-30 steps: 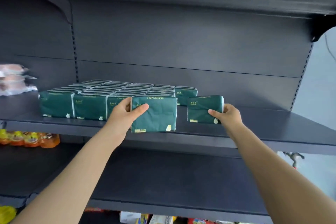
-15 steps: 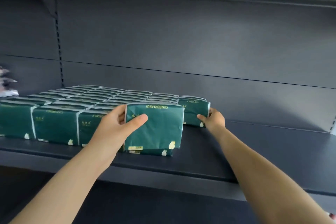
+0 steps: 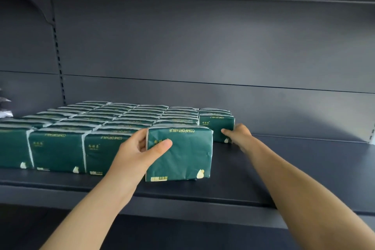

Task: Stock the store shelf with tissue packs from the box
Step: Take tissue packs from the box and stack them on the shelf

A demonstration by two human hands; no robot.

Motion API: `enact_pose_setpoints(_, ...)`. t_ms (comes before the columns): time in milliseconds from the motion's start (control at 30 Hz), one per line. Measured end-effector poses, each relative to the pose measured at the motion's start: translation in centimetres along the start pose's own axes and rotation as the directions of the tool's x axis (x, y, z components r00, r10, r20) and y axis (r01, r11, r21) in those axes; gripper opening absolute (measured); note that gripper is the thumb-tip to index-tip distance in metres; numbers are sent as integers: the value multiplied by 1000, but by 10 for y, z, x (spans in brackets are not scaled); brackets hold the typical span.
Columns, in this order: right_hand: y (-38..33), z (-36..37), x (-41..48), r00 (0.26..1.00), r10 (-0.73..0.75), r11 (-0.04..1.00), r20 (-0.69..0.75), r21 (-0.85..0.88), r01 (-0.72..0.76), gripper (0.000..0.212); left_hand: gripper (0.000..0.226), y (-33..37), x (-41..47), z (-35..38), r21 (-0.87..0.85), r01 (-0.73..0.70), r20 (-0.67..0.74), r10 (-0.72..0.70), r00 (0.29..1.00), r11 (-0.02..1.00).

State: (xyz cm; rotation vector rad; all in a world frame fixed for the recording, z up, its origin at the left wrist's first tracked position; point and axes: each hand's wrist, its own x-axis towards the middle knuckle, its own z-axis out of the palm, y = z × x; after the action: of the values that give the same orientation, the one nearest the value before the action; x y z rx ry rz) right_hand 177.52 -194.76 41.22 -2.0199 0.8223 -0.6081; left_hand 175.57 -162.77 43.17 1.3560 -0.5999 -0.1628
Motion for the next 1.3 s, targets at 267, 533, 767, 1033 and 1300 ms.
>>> enact_pose_setpoints(267, -26, -26, -142, 983, -183, 956, -28, 226, 185, 38, 16, 5, -17, 1, -28, 50, -21, -51, 998, 998)
enact_pose_setpoints(533, -29, -9, -237, 933, -360, 804, -20, 501, 320, 31, 14, 7, -39, 18, -31, 60, 34, -59, 998, 998)
enact_pose_setpoints(767, -24, -42, -221, 958, -280, 783, -56, 564, 262, 35, 18, 18, -34, 18, 381, -130, 14, 134, 991, 915)
enact_pose_setpoints(1033, -13, -61, -145, 979, -178, 831, -99, 517, 204, 34, 38, 14, 3, 15, 898, -428, 341, 450, 825, 104)
enact_pose_setpoints(1300, -8, -22, -61, 976, -75, 969, -204, 217, 120, 47, 68, -8, 45, 27, 861, -454, 502, 248, 828, -228)
